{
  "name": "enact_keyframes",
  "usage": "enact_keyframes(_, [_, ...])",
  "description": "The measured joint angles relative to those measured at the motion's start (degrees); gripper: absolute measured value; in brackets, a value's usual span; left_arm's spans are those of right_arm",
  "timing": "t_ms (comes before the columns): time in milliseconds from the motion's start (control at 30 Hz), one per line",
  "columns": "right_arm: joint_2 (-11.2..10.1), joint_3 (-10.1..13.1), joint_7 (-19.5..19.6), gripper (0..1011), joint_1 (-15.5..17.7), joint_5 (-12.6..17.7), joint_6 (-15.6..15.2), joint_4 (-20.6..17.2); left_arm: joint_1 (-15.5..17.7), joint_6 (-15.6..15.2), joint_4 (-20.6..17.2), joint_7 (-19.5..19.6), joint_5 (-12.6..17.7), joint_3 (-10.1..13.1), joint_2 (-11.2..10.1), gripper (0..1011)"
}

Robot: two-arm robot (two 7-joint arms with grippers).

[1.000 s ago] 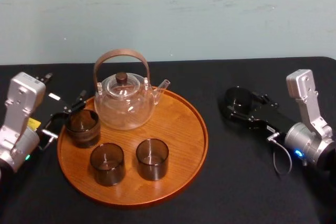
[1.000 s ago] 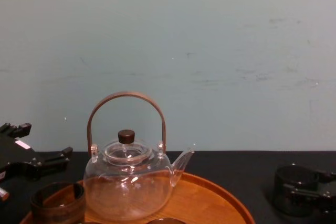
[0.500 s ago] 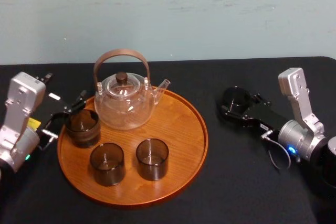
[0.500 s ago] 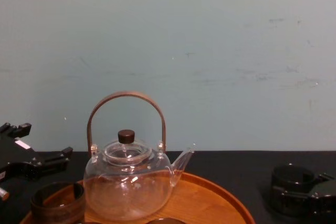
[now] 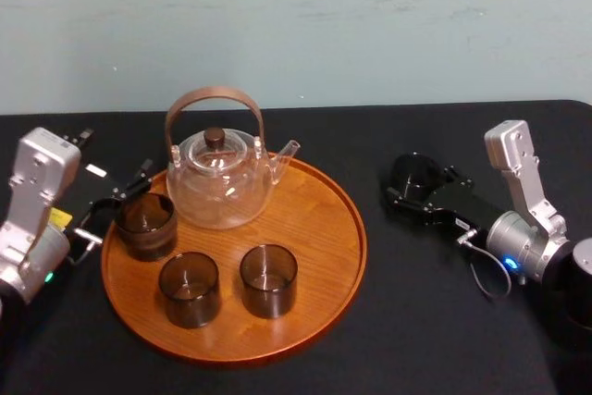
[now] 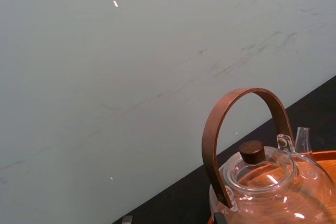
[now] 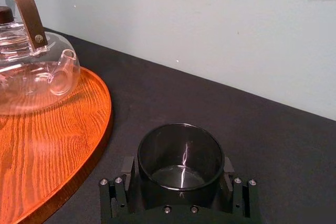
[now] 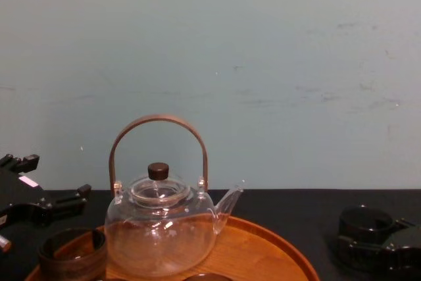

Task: Pick up the glass from the table and place it on the tray.

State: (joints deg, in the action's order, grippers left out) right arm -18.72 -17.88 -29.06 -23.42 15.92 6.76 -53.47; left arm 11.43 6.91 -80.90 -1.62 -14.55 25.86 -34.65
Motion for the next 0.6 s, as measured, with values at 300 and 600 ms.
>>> enact_keyframes(300, [0.5, -0.3, -0.5, 1002, -1.4, -0.3, 0.5, 1.9, 0.0, 0.0, 0.0, 0.0, 0.0, 0.0, 0.0, 1001])
enact_keyframes(600, [0.9, -0.6, -0.5, 1002, -2.1, -0.9, 0.7, 2.7, 0.0, 0.0, 0.0, 0.0, 0.0, 0.0, 0.0, 1001])
